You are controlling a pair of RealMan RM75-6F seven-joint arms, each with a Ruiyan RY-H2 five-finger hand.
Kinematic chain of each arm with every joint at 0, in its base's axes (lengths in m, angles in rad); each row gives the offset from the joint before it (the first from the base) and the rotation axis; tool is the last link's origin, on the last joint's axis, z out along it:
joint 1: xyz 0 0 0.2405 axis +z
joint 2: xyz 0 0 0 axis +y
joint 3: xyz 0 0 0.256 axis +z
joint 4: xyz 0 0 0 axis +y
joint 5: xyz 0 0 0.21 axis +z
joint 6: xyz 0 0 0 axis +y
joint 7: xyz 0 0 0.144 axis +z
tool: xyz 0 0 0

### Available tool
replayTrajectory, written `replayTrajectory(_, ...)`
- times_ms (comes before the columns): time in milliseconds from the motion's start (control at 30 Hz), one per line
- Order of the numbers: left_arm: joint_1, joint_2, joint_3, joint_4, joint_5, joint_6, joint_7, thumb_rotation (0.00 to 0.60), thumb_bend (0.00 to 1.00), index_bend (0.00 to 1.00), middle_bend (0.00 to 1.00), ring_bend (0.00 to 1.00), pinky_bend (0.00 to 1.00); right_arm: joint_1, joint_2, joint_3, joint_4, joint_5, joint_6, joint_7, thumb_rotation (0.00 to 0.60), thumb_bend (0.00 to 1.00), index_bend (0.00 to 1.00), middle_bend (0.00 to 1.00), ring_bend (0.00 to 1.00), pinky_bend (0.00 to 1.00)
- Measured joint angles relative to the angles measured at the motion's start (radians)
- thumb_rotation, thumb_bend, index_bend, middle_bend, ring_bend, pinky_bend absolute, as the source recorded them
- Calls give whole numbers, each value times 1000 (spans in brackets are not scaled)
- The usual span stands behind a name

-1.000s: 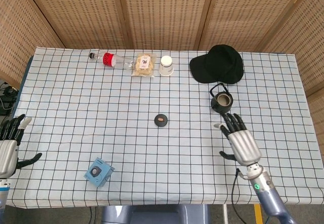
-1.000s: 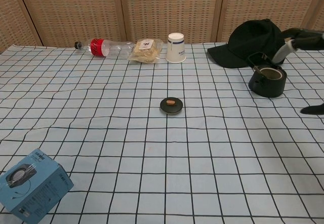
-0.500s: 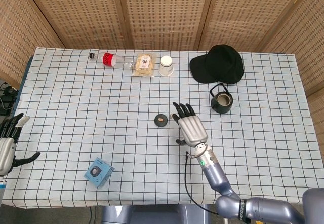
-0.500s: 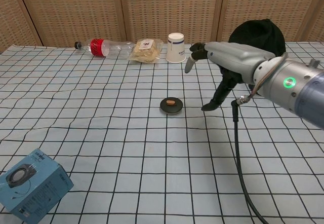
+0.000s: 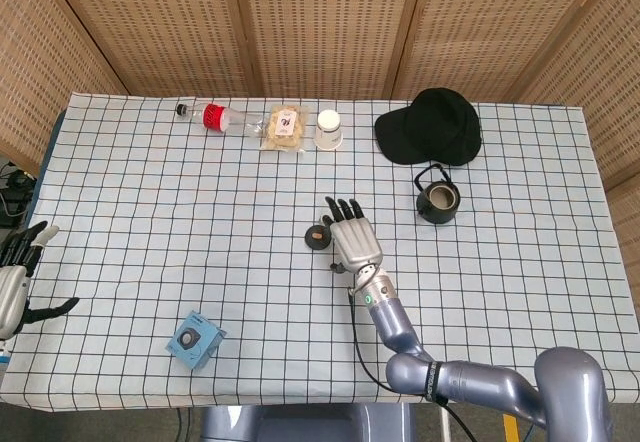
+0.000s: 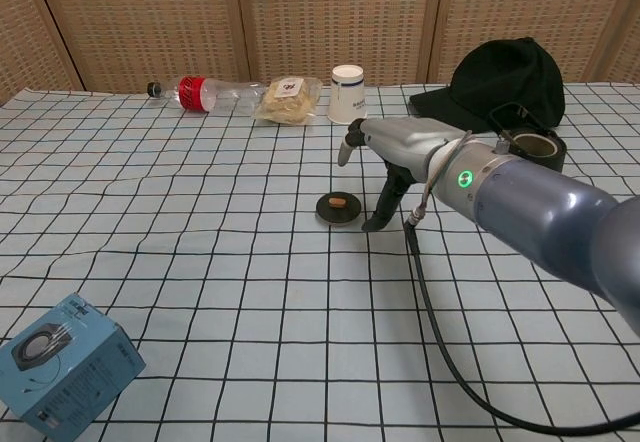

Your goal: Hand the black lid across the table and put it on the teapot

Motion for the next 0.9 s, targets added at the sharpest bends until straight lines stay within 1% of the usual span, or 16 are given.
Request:
replayTrajectory(167, 5, 2, -14, 3, -2, -17, -8, 600, 92, 0, 0, 0, 0, 34, -37, 2, 76, 16, -30, 37, 600, 313, 246, 27, 0, 0)
replayTrajectory(333, 9, 4, -23, 6, -3, -31, -13, 600, 92, 0, 0, 0, 0, 63, -67, 4, 129, 10, -45, 76, 600, 317, 303, 32, 0, 0)
replayTrajectory(467, 14, 7, -31, 7, 1, -39, -20, 600, 92, 0, 0, 0, 0, 83, -88, 5, 182, 9, -60, 96, 600, 322, 311, 32, 0, 0)
replayTrajectory(667, 18, 12, -38, 7, 4, -53, -27, 600, 92, 0, 0, 0, 0, 112, -113, 5, 247, 23, -90, 114, 600, 364, 316, 33, 0, 0)
replayTrajectory(900, 23, 15, -46, 10, 7, -65, -37, 600, 92, 0, 0, 0, 0, 136, -131, 3, 296, 35, -111, 126, 600, 406, 320, 38, 0, 0)
